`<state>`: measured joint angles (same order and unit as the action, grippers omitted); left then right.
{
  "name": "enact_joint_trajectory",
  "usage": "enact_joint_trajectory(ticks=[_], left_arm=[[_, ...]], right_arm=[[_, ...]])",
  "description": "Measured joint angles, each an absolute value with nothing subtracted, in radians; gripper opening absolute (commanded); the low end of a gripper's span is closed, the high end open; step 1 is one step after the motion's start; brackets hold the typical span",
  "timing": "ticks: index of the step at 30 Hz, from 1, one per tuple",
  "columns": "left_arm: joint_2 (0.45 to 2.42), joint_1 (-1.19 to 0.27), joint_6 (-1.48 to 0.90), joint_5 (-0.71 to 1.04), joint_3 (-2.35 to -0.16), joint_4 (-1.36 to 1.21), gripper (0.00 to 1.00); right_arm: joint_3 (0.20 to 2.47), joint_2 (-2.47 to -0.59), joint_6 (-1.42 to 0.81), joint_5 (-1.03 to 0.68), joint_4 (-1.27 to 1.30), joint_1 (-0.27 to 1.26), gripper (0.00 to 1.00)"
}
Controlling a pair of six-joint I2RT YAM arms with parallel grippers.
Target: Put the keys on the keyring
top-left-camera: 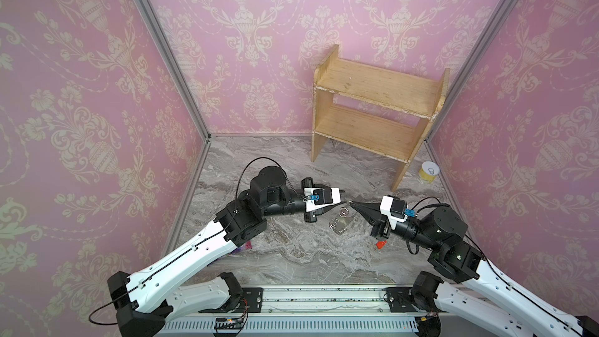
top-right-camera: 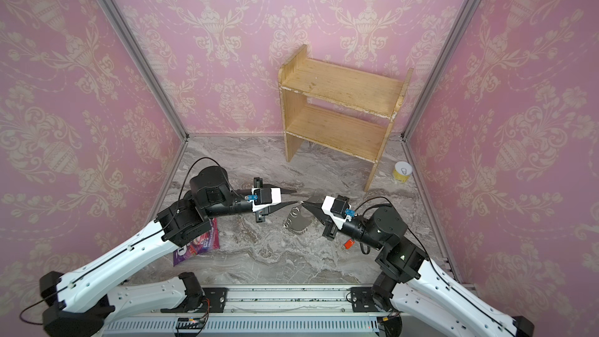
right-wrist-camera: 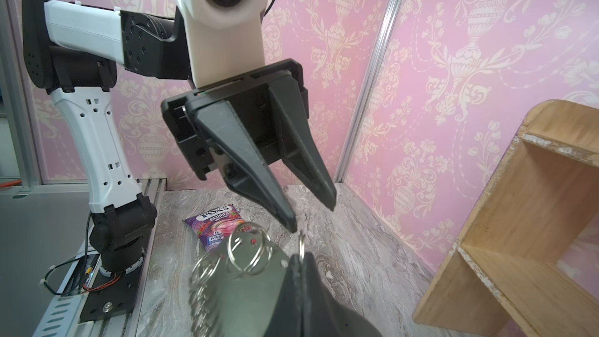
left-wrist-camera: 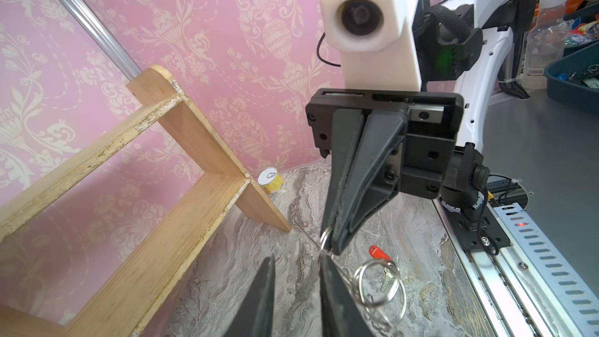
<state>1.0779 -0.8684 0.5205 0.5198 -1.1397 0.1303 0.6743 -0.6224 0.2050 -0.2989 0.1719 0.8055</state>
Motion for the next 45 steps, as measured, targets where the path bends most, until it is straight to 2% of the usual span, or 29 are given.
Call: enact_joint_trajectory(ticks=[15, 26, 31, 36, 45], left_arm=[[1.077, -0.854, 0.476, 0.602, -1.125, 0.097, 0.22], [1.106, -0.854, 0.472, 0.632, -1.125, 0.102, 0.1], [1.107, -0.854, 0.472, 0.641, -1.125, 0.102, 0.08], [1.107, -0.854, 0.47, 0.646, -1.125, 0.102, 0.11], [1.107, -0.853, 0.468, 0.653, -1.125, 0.101, 0.07]], right_arm=[[0.667, -0.616, 0.205, -0.3, 0.213, 0.805, 0.0], [0.661, -0.617, 0.205, -0.318, 0.232, 0.805, 0.0], [0.661, -0.617, 0.205, -0.318, 0.233, 0.804, 0.0], [0.661, -0.622, 0.204, -0.327, 0.235, 0.8, 0.0], [0.661, -0.626, 0.189, -0.341, 0.237, 0.8, 0.0]])
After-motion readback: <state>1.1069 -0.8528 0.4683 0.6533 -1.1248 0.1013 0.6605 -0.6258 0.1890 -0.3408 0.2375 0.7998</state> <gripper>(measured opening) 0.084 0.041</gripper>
